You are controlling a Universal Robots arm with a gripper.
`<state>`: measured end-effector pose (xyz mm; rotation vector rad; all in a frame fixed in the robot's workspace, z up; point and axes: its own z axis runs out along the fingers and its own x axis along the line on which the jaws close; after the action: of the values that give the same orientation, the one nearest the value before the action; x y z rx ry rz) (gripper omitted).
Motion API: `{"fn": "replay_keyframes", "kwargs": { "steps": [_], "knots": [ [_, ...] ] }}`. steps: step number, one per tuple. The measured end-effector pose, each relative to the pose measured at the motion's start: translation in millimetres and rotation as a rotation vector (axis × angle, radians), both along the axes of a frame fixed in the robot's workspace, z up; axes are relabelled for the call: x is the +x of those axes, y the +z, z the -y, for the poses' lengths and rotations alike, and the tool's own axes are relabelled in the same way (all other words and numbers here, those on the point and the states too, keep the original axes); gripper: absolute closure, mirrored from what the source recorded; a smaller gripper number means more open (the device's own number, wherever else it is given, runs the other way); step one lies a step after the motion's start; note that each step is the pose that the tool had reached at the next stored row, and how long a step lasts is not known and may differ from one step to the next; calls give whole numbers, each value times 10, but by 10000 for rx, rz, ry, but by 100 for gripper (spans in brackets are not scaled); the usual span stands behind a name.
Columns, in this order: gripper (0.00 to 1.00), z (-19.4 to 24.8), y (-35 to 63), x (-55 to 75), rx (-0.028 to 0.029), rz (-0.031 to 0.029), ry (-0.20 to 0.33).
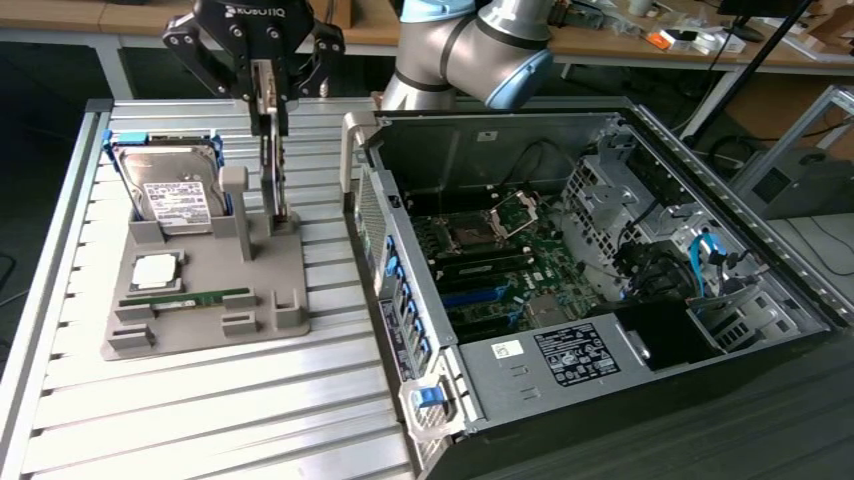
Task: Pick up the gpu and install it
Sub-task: 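Pick up the gpu and move the gpu toward the slot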
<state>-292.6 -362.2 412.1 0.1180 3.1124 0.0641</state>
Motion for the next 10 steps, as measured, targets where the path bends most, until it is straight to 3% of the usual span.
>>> {"fn": "replay_keyframes", "kwargs": {
  "steps": [10],
  "knots": [
    [73,0,34,0,0,0,0]
  ]
}}
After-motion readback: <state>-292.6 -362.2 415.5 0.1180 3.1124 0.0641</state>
